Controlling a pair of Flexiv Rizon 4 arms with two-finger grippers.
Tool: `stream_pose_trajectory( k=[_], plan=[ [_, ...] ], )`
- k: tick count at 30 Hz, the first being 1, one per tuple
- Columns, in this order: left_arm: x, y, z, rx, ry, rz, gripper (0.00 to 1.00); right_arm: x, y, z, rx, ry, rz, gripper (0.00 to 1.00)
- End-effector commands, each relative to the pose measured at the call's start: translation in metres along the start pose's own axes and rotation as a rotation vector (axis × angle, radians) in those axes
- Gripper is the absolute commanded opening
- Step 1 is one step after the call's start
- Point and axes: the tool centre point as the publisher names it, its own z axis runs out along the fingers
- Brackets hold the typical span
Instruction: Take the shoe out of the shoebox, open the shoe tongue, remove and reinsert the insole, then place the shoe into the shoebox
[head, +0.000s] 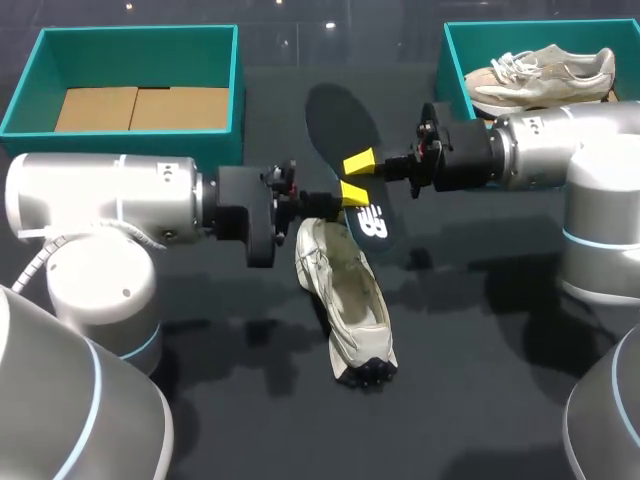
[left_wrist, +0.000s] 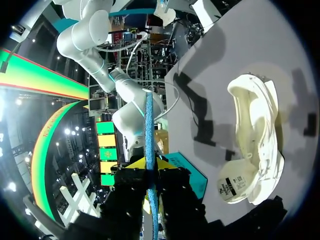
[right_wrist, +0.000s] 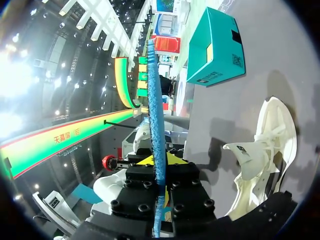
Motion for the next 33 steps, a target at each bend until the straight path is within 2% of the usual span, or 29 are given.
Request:
stream_pose_trajectory(
  k=[1, 9, 14, 17, 29, 31, 33],
  plan=[
    [-0.005, -0.002, -0.014, 0.003, -0.007, -0.012, 1.0, 0.0, -0.002, 0.001, 0.001, -0.004, -0.001, 0.0],
    [-0.021, -0.001, -0.07, -0.017, 0.002, -0.07, 1.0, -0.006, -0.006, 0.0, 0.001, -0.014, 0.034, 0.0],
    [-0.03, 0.017, -0.108, -0.034, 0.115, -0.147, 1.0, -0.013, -0.014, 0.004, 0.015, -0.029, 0.078, 0.0],
    [-0.043, 0.036, -0.128, 0.018, 0.204, -0.131, 1.0, -0.017, -0.019, 0.006, 0.023, -0.025, 0.072, 0.0],
    [-0.043, 0.036, -0.128, 0.018, 0.204, -0.131, 1.0, -0.017, -0.019, 0.006, 0.023, -0.025, 0.072, 0.0],
    [-0.061, 0.047, -0.118, -0.034, 0.31, -0.138, 1.0, -0.017, -0.019, 0.006, 0.023, -0.025, 0.072, 0.0],
    [-0.075, 0.061, -0.109, -0.045, 0.509, -0.142, 1.0, -0.017, -0.019, 0.006, 0.023, -0.025, 0.072, 0.0]
  ],
)
